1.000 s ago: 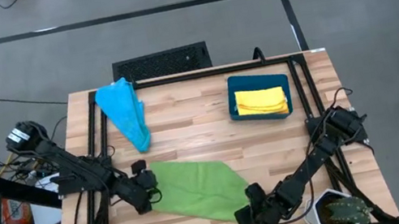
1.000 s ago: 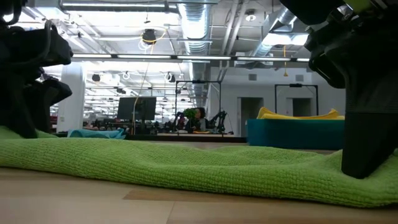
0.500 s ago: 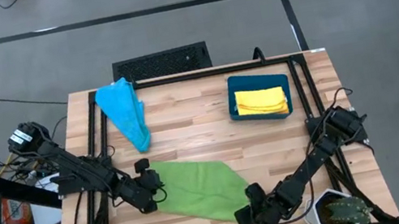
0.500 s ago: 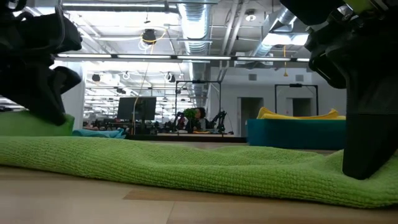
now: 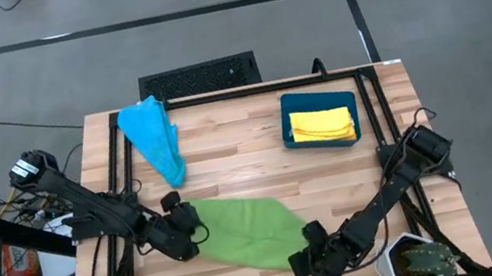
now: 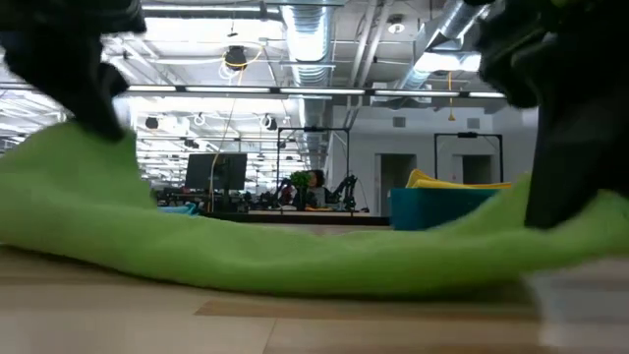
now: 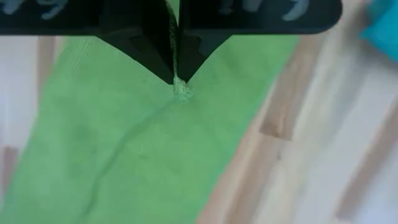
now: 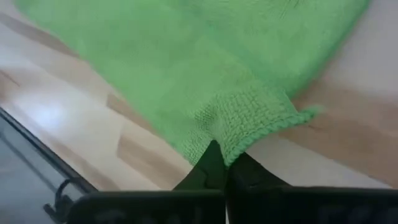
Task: Fold microfiber towels
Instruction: Fold the green microfiber cloth
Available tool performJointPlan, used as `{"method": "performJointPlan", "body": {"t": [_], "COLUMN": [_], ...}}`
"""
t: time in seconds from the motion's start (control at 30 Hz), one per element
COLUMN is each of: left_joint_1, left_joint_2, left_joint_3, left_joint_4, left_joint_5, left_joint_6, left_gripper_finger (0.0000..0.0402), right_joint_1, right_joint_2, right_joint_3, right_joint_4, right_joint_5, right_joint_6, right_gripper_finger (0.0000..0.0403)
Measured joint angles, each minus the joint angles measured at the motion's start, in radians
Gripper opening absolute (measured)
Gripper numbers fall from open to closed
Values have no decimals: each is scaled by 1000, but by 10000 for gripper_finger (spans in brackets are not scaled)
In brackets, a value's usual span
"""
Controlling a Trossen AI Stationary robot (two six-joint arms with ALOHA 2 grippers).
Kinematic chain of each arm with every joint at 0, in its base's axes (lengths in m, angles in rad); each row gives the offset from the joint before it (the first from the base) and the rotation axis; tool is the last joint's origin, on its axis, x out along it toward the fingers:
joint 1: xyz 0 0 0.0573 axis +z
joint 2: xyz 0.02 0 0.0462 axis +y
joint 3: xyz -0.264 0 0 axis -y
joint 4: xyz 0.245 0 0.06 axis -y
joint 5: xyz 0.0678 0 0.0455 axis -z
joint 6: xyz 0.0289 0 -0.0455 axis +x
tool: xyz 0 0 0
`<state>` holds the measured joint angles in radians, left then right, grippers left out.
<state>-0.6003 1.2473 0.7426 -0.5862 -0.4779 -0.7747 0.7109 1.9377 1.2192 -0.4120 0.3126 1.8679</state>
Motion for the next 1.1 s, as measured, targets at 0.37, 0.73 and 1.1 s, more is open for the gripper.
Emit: {"method": "performJointPlan", "body": {"t": [0.37,0.73,1.1], "left_joint_1": [1,100,53], "left_joint_2": [-60,-347,-475], "left_joint_3": [285,340,202], "left_joint_4": [-443,-629,-531], "left_joint_5": [-194,-538,-297], "left_joint_6": [-57,70,28], "left_gripper_finger": [0,0,0], "right_joint_1": [-100,-354,-268], "right_joint_2": [-243,-451,-364], "right_joint_3": [153,156,116], "right_joint_4": [-498,-785,-751], "right_joint_5": [282,595,619], "right_joint_6": [-288,-698,-664], "right_gripper_finger": [9,8,9]}}
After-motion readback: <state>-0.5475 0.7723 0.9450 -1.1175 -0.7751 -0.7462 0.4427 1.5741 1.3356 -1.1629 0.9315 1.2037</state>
